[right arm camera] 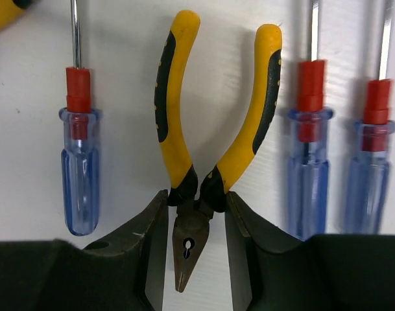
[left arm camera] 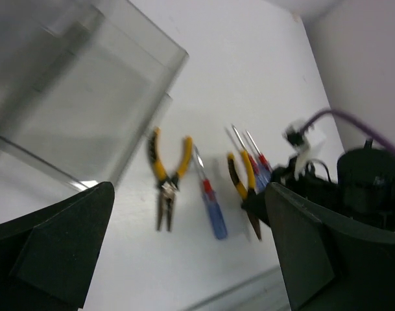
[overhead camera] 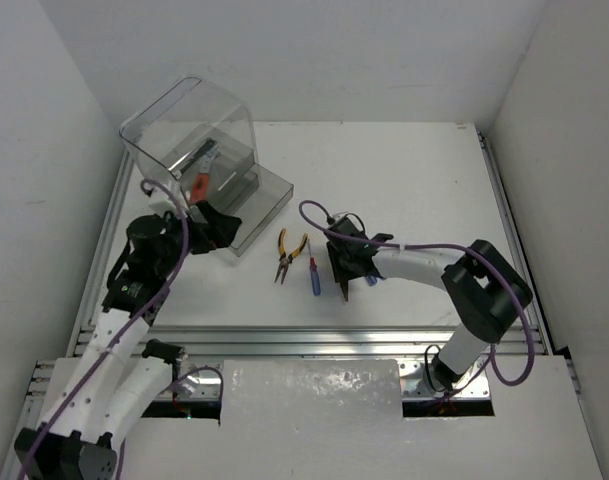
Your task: Sort the tools into containers
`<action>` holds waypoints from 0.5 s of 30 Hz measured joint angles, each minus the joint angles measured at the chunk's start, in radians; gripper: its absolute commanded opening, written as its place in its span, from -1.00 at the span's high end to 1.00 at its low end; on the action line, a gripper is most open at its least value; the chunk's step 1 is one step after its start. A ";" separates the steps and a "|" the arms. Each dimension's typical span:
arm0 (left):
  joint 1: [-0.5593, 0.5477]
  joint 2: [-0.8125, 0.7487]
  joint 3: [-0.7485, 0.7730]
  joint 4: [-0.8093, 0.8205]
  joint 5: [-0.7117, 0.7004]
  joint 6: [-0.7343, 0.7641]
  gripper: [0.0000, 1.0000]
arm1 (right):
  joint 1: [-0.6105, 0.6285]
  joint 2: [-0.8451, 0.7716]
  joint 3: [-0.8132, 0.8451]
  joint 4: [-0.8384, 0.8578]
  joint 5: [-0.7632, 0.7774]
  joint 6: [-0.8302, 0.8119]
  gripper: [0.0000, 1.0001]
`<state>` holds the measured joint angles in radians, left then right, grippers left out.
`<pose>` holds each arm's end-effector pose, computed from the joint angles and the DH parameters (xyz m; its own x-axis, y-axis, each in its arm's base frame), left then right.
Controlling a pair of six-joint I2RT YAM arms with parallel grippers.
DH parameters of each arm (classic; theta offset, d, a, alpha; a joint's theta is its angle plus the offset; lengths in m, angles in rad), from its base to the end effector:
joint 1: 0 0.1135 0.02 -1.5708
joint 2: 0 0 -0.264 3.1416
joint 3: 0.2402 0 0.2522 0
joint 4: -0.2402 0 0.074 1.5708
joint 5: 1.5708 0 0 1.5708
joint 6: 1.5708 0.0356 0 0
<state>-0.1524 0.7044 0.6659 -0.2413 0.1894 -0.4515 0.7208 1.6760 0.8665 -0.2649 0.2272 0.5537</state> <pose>0.1676 -0.0325 0.3049 -0.3887 -0.3738 -0.8421 0.1760 0.8670 -0.4661 0.2396 0.1998 0.1445 -0.8576 -0.0715 -0.5093 -0.1310 0.9880 0.0820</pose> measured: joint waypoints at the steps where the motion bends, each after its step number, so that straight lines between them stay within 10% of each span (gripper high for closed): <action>1: -0.032 0.016 -0.014 0.018 0.002 -0.024 -1.00 | -0.005 -0.019 -0.010 0.006 0.002 -0.008 1.00; 8: -0.402 0.237 -0.066 0.209 -0.104 -0.216 -0.99 | -0.018 -0.122 -0.088 0.109 -0.002 -0.042 1.00; 15: -0.485 0.421 -0.118 0.468 -0.138 -0.389 -0.98 | -0.018 -0.344 -0.192 0.180 -0.112 -0.072 1.00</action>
<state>-0.6376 1.1252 0.5476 0.2264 0.0509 -0.8410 0.7025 1.3319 0.6743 -0.0849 0.1150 0.4812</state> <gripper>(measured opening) 0.996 0.359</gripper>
